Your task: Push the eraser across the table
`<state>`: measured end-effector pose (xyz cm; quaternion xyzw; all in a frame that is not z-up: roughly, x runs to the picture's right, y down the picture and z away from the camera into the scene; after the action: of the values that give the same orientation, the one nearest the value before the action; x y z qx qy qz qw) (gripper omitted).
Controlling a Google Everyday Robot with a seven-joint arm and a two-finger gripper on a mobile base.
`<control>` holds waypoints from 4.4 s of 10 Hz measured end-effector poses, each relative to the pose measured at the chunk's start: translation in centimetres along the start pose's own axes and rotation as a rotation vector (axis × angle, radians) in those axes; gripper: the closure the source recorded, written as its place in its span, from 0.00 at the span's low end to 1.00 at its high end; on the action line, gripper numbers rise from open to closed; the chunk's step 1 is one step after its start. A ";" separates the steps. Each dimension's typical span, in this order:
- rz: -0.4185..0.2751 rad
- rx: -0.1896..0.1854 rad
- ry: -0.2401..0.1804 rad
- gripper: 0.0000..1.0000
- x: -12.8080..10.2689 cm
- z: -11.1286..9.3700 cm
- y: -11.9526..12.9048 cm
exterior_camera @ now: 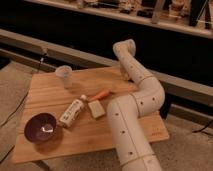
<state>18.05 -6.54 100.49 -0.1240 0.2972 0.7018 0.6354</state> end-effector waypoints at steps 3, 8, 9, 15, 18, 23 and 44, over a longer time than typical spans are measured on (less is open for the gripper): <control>0.101 0.130 -0.017 1.00 -0.3 -0.2 -6.6; 0.275 0.271 -0.040 1.00 0.1 -1.9 -14.6; 0.272 0.265 -0.050 1.00 -0.3 -2.5 -13.9; 0.142 0.150 -0.047 1.00 -1.1 -5.7 -5.6; 0.078 0.043 -0.021 1.00 -0.7 -4.9 -2.0; 0.003 -0.049 0.007 1.00 0.1 -1.3 -0.5; 0.241 0.185 -0.297 0.46 -7.0 -2.1 -7.6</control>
<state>26.06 -13.29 100.73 0.0760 0.2759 0.7530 0.5925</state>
